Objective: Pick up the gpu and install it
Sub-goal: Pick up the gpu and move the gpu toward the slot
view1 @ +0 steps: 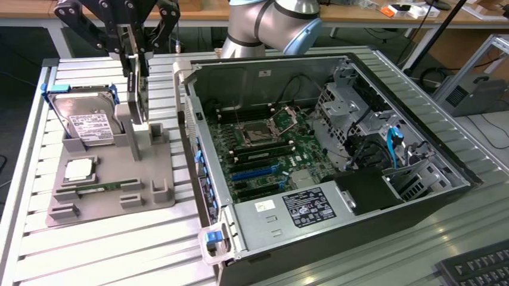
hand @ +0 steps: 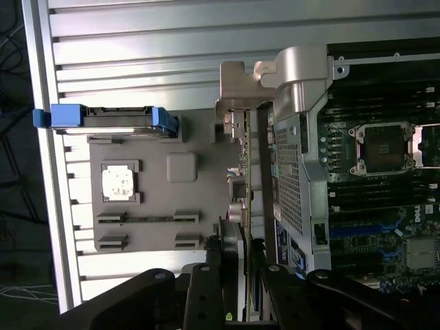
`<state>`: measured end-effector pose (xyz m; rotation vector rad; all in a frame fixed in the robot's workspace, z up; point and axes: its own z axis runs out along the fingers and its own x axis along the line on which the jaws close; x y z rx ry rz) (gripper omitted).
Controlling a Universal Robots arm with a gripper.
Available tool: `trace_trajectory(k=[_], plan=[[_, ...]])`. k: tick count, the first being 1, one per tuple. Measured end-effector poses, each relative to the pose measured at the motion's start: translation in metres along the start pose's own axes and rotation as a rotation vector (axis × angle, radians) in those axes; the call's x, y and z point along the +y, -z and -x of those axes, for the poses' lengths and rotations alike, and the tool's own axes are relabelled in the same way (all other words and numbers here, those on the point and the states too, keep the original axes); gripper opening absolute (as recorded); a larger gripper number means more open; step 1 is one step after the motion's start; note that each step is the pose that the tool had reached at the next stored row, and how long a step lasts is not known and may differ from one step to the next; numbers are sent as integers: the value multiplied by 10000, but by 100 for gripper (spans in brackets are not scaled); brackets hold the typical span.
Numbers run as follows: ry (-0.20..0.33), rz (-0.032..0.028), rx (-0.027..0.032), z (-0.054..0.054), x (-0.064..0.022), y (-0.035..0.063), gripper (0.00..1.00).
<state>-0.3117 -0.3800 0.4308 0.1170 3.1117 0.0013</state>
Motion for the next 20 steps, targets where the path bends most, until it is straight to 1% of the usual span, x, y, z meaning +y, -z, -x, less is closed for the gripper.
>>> trace_trajectory(k=[4, 11, 20], plan=[[0, -2, 2, 2, -5, 1, 27], [-1, 0, 0, 47, -54, -1, 27], [0, -1, 0, 95, -66, -3, 27]])
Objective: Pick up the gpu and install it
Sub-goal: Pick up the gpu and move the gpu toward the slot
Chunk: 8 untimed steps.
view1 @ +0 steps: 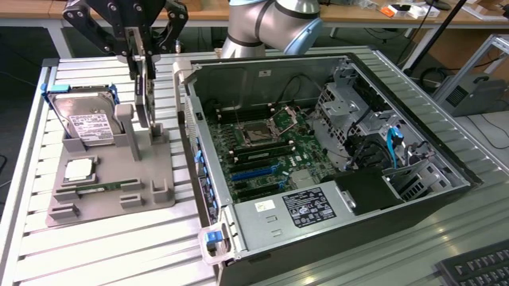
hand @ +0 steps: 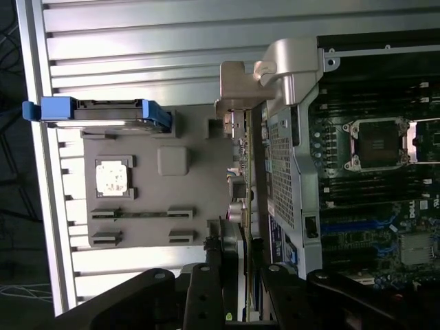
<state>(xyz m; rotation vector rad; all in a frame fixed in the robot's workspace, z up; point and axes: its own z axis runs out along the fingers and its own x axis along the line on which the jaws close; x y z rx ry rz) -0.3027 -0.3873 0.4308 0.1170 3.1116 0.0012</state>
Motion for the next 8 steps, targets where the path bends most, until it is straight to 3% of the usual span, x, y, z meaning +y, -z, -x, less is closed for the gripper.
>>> trace_trajectory(k=[8], plan=[[0, 1, 0, 36, -4, -1, 27]])
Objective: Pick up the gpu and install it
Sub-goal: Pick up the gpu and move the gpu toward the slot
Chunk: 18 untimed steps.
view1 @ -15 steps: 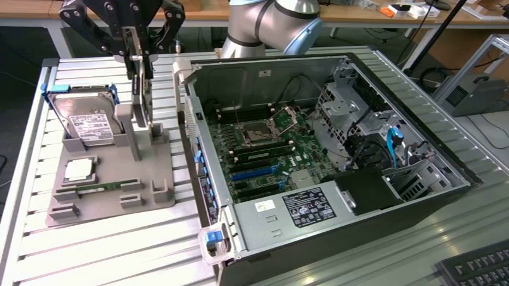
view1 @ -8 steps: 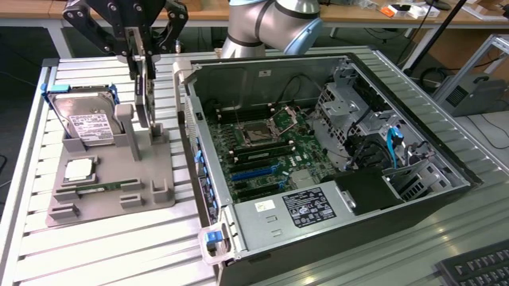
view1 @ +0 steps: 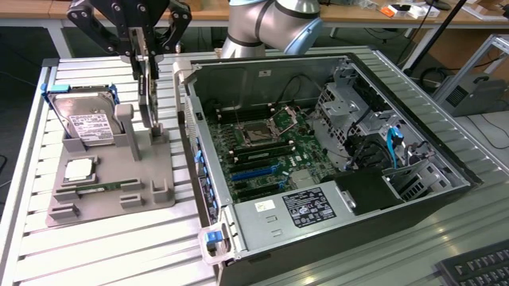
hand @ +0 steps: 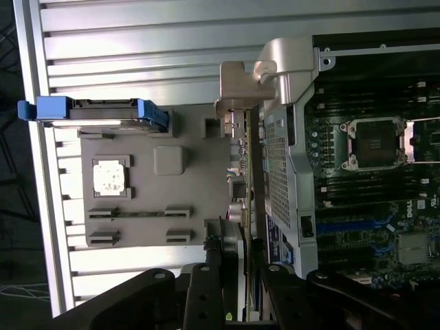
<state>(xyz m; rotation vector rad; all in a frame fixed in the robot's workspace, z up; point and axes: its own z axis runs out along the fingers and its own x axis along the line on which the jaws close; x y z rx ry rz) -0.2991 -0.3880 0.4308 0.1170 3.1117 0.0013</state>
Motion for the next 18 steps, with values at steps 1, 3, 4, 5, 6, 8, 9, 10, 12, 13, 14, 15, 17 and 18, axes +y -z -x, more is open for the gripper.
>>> trace_trajectory(k=[1, 3, 4, 5, 6, 8, 9, 10, 12, 13, 14, 15, 17, 18], plan=[[0, 0, 0, 3, 0, 0, 27], [0, 0, -1, 10, -1, 0, 27], [0, 0, -1, 14, -1, -1, 27], [0, 0, 0, 19, -1, 0, 27], [0, 0, 0, 24, -1, -1, 27], [0, 1, 0, 32, -1, -1, 27], [0, 0, 0, 35, -1, -1, 27], [0, 0, 0, 39, -1, -1, 27], [0, 0, 0, 45, -2, -1, 27], [0, -1, 0, 48, -2, -1, 27], [0, -1, 1, 53, -1, -1, 27], [1, -1, 0, 57, -1, -1, 27], [0, -1, 0, 67, -1, -2, 27], [0, 0, 0, 73, -1, -2, 27]])
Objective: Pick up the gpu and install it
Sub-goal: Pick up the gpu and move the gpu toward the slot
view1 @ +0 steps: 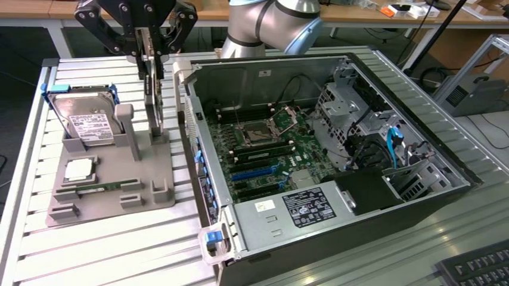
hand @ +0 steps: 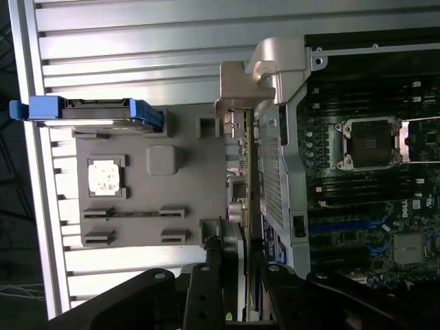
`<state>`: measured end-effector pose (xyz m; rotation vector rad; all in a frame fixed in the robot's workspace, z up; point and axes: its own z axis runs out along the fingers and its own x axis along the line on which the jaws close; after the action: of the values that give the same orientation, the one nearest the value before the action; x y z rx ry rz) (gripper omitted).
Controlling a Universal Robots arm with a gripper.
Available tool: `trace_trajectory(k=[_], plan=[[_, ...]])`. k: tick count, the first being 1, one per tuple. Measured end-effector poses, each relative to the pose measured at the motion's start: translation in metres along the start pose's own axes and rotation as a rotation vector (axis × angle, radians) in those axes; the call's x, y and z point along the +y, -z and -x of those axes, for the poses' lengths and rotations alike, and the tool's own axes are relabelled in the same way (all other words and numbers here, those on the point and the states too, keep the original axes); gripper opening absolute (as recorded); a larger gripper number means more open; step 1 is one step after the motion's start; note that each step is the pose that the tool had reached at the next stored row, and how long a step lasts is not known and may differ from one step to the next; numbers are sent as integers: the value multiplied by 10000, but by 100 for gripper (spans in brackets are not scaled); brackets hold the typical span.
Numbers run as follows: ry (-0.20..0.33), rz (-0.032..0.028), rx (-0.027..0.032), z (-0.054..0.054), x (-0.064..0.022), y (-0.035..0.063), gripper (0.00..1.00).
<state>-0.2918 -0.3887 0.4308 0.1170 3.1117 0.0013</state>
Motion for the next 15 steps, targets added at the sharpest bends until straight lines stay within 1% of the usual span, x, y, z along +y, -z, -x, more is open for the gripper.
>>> trace_trajectory(k=[15], plan=[[0, 0, 0, 41, -1, -1, 27]])
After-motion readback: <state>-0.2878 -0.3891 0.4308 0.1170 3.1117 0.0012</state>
